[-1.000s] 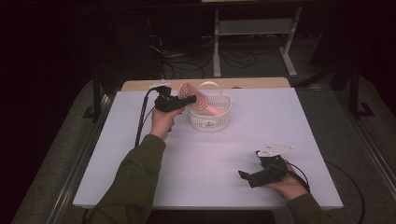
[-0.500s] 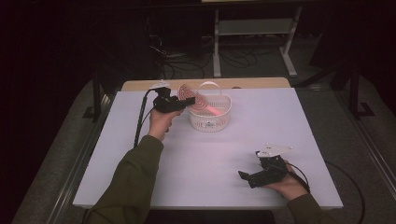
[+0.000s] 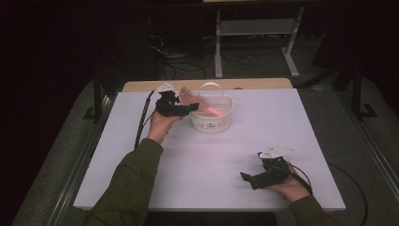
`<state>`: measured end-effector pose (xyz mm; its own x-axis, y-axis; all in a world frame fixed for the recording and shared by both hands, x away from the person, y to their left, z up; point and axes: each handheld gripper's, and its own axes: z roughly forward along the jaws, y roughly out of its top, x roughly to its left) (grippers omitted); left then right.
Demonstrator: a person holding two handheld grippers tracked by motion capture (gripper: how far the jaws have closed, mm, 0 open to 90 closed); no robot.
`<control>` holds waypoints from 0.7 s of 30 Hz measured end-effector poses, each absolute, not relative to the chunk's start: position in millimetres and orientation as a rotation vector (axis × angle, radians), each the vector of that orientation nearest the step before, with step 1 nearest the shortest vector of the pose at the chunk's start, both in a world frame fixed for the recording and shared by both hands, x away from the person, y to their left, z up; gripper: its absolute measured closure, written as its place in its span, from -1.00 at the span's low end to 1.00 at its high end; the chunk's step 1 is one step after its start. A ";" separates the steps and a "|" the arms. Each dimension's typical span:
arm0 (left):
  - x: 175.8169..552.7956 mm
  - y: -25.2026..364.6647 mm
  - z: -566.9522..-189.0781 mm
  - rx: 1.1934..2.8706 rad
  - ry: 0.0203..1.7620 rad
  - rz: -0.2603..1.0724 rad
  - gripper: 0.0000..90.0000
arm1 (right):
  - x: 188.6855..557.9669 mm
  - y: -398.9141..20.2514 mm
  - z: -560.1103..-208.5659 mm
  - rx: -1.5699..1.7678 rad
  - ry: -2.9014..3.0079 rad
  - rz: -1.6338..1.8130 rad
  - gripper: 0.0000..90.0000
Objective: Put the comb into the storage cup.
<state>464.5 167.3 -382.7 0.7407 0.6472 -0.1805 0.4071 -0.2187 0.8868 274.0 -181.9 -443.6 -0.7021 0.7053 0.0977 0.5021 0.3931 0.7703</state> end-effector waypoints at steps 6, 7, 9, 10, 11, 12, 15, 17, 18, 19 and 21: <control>461.8 165.1 -380.9 1.868 0.806 0.312 -0.70 | 273.8 -182.0 -443.5 1.066 2.406 1.203 -1.00; 461.8 165.4 -380.9 1.872 0.805 0.316 -0.72 | 273.9 -182.2 -443.3 1.067 2.404 1.205 -1.00; 462.0 165.9 -381.2 1.873 0.801 0.308 -0.77 | 274.0 -182.5 -443.2 1.069 2.402 1.206 -1.00; 462.1 166.3 -381.3 1.875 0.803 0.304 -0.83 | 274.0 -182.5 -443.3 1.068 2.403 1.205 -1.00; 462.1 166.7 -381.3 1.875 0.802 0.303 -0.85 | 273.9 -182.4 -443.3 1.067 2.404 1.205 -1.00; 462.0 167.2 -381.2 1.875 0.803 0.309 -0.89 | 274.0 -182.4 -443.3 1.066 2.405 1.204 -1.00; 461.6 168.3 -380.8 1.883 0.806 0.319 -0.97 | 274.0 -182.3 -443.5 1.066 2.405 1.204 -1.00; 460.6 169.1 -380.6 1.893 0.800 0.329 -1.00 | 274.0 -182.4 -443.4 1.067 2.404 1.205 -1.00; 460.0 169.8 -380.4 1.898 0.796 0.334 -1.00 | 274.0 -182.5 -443.3 1.068 2.404 1.205 -1.00; 459.1 170.4 -380.3 1.900 0.793 0.339 -1.00 | 274.1 -182.5 -443.4 1.068 2.404 1.205 -1.00; 457.1 172.0 -380.0 1.903 0.786 0.342 -1.00 | 274.2 -182.5 -443.6 1.069 2.404 1.204 -1.00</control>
<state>457.1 172.0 -380.0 0.7478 0.6556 -0.1042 0.3708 -0.2822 0.8848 274.2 -182.5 -443.6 -0.7007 0.7065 0.0988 0.5022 0.3902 0.7717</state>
